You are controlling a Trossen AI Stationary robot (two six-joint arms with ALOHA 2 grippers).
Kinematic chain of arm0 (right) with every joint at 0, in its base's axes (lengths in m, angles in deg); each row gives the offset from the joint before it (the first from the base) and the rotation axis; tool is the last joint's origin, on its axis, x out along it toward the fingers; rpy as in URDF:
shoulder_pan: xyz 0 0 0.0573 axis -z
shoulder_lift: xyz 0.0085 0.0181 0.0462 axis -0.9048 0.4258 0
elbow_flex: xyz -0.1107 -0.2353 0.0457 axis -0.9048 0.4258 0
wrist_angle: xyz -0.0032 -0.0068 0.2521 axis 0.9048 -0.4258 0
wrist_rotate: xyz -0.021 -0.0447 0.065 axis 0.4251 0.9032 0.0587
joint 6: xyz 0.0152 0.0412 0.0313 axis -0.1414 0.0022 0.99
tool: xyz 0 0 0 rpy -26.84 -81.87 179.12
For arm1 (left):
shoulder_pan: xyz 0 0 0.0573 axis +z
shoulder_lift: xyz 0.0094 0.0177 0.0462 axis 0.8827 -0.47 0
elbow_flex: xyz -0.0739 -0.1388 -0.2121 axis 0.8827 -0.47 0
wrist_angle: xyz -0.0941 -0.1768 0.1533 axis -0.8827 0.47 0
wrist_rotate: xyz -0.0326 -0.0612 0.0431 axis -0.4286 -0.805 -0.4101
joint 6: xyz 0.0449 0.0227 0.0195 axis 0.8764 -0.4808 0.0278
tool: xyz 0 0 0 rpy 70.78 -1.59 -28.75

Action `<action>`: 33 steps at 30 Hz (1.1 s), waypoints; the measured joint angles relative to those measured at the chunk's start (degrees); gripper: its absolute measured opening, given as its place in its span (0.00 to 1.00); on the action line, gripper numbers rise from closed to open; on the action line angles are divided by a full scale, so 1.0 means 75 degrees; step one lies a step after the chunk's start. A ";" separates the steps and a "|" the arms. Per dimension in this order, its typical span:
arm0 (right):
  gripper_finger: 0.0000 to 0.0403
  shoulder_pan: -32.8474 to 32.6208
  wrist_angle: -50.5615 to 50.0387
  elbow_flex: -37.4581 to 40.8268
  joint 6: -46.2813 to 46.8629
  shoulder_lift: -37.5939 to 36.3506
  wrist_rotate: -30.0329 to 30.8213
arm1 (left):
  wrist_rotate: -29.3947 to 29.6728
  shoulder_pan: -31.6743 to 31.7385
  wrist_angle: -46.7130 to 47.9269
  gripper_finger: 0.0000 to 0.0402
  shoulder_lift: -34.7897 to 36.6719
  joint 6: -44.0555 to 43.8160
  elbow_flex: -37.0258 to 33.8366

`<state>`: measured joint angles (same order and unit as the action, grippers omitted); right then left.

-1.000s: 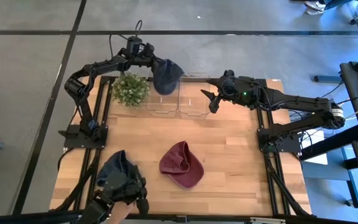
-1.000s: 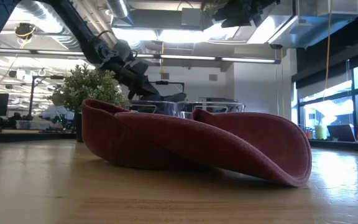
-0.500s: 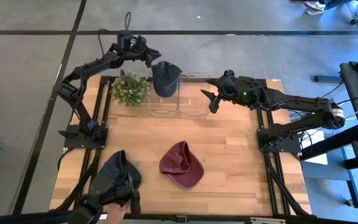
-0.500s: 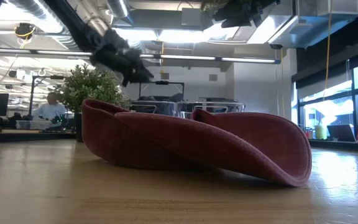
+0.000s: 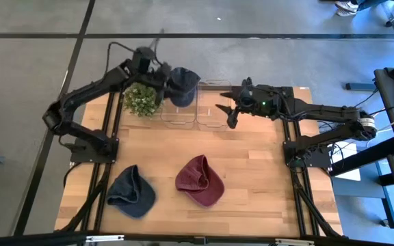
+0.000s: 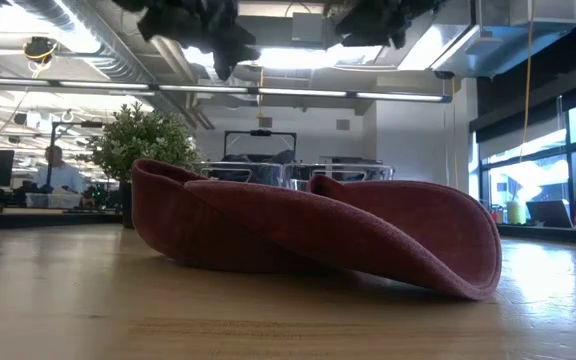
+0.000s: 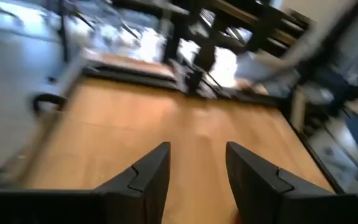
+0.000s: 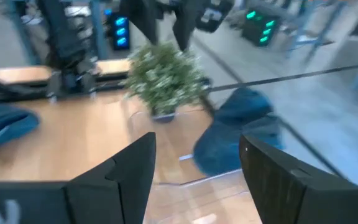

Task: Pick & Place hat
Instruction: Put the red cap into the right transparent bin

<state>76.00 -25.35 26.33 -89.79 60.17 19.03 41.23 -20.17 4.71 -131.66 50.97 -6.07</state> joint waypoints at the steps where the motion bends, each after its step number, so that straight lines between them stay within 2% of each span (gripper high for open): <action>1: 0.57 -0.0003 -0.0036 0.0000 0.0006 0.0085 -0.0101 | 0.0108 -0.0249 0.0315 0.38 0.0065 0.0058 0.0000; 8: 0.57 -0.0071 -0.0020 0.0000 0.0010 0.0683 -0.0890 | 0.0551 -0.1907 0.2196 0.38 0.0116 0.0328 -0.0003; 11: 0.57 -0.0262 -0.0124 0.0000 0.0211 0.0806 -0.1331 | 0.1430 -0.2576 0.2728 0.38 0.0116 0.0040 -0.0003; 15: 0.57 -0.0688 -0.0540 0.0000 0.0979 0.0836 -0.1393 | 0.2537 -0.3386 0.3330 0.38 0.0116 -0.0372 -0.0010; 20: 0.57 -0.1342 -0.1581 0.0000 0.2495 0.0836 -0.1406 | 0.2680 -0.4219 0.3204 0.38 0.0114 -0.0769 -0.0390; 26: 0.57 -0.2417 -0.2406 0.0005 0.5009 0.0970 -0.1944 | 0.2685 -0.5009 0.1922 0.38 0.0111 -0.1553 -0.1302; 30: 0.57 -0.3332 -0.2147 0.0288 0.6116 0.1169 -0.1952 | 0.2675 -0.5558 0.1294 0.38 0.0111 -0.2021 -0.1868; 33: 0.57 -0.3911 -0.1334 0.0913 0.6987 0.1278 -0.1544 | 0.2714 -0.5940 0.0947 0.38 0.0111 -0.2425 -0.2152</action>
<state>46.67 -35.35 33.17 -37.39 69.75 7.45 61.58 -64.72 11.81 -130.83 32.78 -22.21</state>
